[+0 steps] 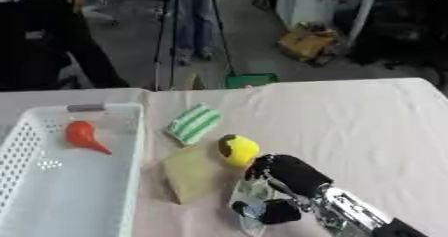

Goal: Pick up objects on the table and place them in the box.

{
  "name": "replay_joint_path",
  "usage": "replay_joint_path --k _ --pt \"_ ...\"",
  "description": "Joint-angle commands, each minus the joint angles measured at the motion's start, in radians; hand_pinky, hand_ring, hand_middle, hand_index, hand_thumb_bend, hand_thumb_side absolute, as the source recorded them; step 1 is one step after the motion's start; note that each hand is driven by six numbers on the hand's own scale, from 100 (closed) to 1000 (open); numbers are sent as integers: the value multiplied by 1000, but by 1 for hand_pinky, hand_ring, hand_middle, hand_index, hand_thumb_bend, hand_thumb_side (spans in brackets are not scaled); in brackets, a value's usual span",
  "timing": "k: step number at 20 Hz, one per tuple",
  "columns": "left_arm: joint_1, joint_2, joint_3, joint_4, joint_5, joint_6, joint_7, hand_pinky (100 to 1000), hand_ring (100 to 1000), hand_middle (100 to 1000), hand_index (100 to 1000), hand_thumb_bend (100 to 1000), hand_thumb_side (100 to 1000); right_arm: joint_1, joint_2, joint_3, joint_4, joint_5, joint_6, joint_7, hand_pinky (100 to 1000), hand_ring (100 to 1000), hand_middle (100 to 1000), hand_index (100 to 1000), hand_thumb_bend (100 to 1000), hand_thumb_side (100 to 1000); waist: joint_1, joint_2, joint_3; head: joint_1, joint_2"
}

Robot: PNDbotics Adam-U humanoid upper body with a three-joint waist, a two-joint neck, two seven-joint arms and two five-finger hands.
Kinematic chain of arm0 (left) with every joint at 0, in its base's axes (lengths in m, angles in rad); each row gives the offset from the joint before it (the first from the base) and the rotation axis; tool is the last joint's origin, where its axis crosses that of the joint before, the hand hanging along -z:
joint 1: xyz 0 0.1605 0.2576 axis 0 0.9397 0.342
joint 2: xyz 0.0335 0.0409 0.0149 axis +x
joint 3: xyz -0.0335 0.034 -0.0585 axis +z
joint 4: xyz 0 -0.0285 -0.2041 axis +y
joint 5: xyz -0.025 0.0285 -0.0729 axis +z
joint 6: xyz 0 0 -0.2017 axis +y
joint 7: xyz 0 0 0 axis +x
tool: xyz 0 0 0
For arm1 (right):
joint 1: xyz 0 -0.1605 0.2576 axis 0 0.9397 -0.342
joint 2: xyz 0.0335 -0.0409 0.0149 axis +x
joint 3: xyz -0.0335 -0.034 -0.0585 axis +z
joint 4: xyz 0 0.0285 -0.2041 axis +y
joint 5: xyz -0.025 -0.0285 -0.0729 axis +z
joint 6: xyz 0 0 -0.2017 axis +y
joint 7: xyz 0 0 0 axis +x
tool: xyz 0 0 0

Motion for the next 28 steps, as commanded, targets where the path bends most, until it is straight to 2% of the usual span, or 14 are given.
replay_joint_path --k 1,16,28 --pt "-12 5 1 -14 4 2 0 1000 929 960 909 100 1000 -8 -18 -7 -9 -1 0 1 712 578 560 710 488 749 0 -21 -2 -1 -6" --pt "-14 1 -1 -14 3 3 -3 1000 928 962 909 100 1000 -19 0 -1 18 1 0 45 712 574 556 704 482 741 3 -15 3 -6 -6" --pt "-14 0 -1 -14 3 2 -2 1000 929 963 909 100 1000 -27 6 -4 24 5 11 -8 621 445 457 607 384 593 4 -12 5 -10 -7"
